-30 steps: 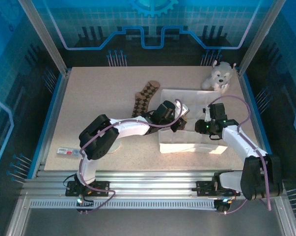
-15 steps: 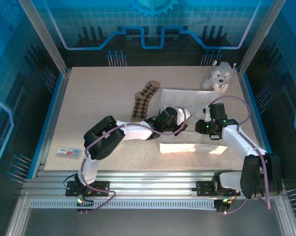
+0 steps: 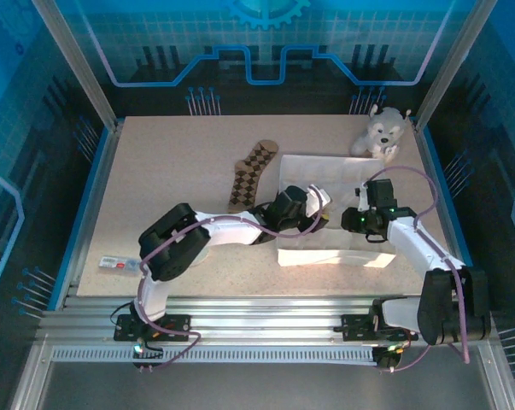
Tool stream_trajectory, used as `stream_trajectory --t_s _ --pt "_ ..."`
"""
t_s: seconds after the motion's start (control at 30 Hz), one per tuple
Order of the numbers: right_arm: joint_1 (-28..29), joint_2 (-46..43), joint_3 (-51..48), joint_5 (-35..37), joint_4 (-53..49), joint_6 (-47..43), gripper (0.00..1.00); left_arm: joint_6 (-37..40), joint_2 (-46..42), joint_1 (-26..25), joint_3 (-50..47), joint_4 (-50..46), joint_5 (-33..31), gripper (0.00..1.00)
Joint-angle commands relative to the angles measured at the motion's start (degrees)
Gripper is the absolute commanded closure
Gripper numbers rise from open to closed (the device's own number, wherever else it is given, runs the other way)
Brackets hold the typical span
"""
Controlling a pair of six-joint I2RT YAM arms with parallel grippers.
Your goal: Roll the socks
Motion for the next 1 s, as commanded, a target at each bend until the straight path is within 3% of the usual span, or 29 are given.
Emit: stream_trajectory --t_s 0.0,0.4,0.63,0.8,0.97 --pt "-1.3 -0.7 1.3 0.0 -1.9 -0.9 0.70 0.8 -4.9 -0.2 -1.2 -0.6 0.8 0.35" --pt "-2.1 -5.0 5.1 0.3 -6.3 -2.3 0.68 -3.2 -13.6 2.3 1.5 -5.5 5.8 0.26" --pt "-1.6 -7.5 8.1 -1.3 -9.0 -2.1 0.62 -9.2 -17.3 7.7 4.2 -14.4 4.6 0.28" --pt "3.7 -7.5 11.9 1.5 -10.1 -0.6 0.62 -15.2 -20.2 13.6 2.6 -23.7 3.6 0.35" --pt "15.0 -2.9 17.3 7.8 -9.7 2.1 0.62 -21.4 -24.4 19.3 -4.9 -29.3 3.2 0.41"
